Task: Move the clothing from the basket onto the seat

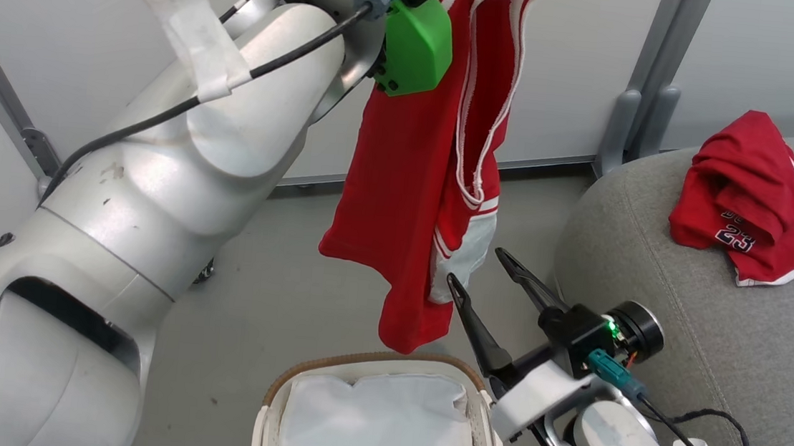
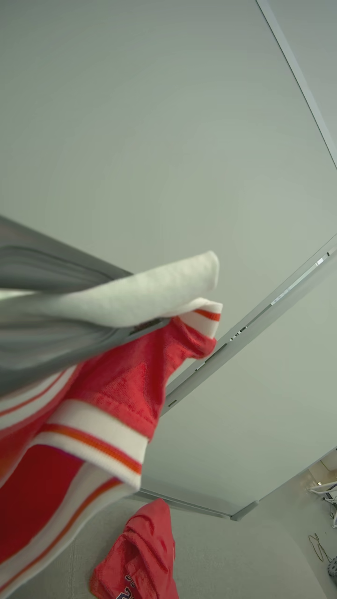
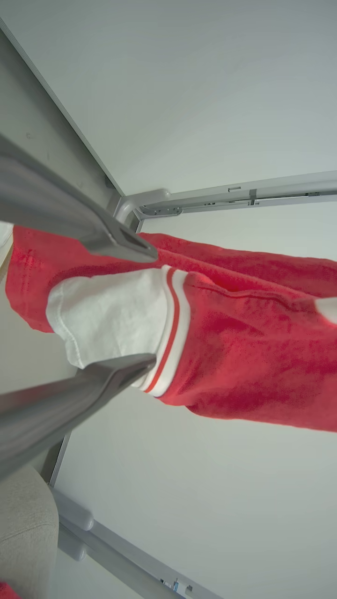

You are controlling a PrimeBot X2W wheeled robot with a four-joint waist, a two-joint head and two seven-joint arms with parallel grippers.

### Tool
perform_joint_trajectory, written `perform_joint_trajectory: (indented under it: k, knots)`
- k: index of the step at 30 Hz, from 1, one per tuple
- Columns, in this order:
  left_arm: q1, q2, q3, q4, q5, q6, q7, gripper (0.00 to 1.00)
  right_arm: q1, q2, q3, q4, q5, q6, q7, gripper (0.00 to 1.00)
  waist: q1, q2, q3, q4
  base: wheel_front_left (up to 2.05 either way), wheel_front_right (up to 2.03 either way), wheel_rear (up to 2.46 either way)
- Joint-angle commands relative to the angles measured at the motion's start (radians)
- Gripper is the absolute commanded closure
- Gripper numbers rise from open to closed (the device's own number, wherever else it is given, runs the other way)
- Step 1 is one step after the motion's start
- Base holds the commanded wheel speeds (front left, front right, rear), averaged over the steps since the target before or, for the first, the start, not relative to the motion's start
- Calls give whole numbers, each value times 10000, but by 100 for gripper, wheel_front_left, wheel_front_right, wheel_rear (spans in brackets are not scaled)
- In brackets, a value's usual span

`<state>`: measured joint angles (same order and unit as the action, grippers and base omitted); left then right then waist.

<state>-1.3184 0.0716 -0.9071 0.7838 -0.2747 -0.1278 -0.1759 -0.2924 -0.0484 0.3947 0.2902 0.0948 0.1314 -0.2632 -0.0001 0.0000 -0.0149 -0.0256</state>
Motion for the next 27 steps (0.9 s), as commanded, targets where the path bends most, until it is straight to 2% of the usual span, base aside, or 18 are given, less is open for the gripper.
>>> perform_joint_trajectory:
  k: [1, 5, 9, 20, 21, 24, 27]
  knots:
    - [-202, -66, -64, 61, -97, 37, -31, 100, -272, -36, 116, 121, 137, -14, -24, 0, 1, 0, -9, 81, 0, 0, 0]
    - [-363, -185, -363, 40, -266, 29, -71, 100, -974, -43, 85, 592, 334, -14, -24, 0, 1, 0, -34, 321, 0, 0, 0]
    - [-314, -214, -901, -512, -764, 43, 17, 100, -1565, -43, -417, 1222, 314, -14, -24, 0, 1, 0, -86, 572, 0, 0, 0]
    - [-432, -205, -2114, -1721, -2043, 675, 10, 100, -2347, -40, -812, 2407, 103, -14, -24, 0, 1, 0, -180, 1097, 0, 0, 0]
    - [-429, -207, -2170, -1758, -2110, 716, -20, 100, -2396, -42, -845, 2479, 79, -14, -24, 48, 1, 0, -185, 1117, 0, 0, 0]
    - [-272, -209, -2347, -1761, -2457, 806, -100, 100, -2490, -40, -947, 2662, 10, -14, -24, 100, 1, 0, -208, 1149, 0, 0, 0]
    - [-44, -206, -2442, -1592, -2684, 887, -201, 100, -2498, -39, -1094, 2697, -41, -14, -24, 100, 1, 0, -217, 1135, 0, 0, 0]
